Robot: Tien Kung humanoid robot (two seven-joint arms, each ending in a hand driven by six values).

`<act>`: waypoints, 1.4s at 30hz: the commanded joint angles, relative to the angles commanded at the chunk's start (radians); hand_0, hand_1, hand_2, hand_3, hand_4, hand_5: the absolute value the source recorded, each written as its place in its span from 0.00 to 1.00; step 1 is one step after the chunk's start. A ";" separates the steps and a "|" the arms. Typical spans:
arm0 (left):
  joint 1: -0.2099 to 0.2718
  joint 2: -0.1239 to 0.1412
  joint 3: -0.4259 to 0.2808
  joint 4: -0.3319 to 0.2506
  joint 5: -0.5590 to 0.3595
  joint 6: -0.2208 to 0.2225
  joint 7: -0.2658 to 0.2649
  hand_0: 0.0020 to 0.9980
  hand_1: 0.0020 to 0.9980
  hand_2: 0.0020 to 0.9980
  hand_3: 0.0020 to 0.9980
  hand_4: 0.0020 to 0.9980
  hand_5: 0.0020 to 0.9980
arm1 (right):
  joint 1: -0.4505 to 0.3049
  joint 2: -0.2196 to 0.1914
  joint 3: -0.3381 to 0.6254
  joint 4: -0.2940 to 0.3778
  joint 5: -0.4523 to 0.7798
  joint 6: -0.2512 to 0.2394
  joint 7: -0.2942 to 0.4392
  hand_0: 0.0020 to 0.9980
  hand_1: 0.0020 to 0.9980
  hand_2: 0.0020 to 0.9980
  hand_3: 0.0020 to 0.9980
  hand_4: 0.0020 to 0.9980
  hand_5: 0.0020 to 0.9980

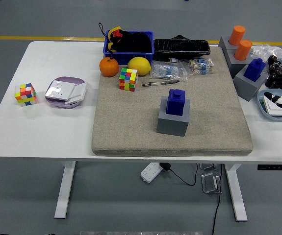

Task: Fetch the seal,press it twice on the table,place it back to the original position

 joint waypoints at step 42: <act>-0.002 -0.001 -0.008 0.001 0.006 0.000 0.001 0.82 0.82 0.79 0.84 0.82 0.43 | -0.035 0.015 0.082 0.000 -0.017 0.025 -0.038 0.73 0.64 0.61 0.61 0.88 0.09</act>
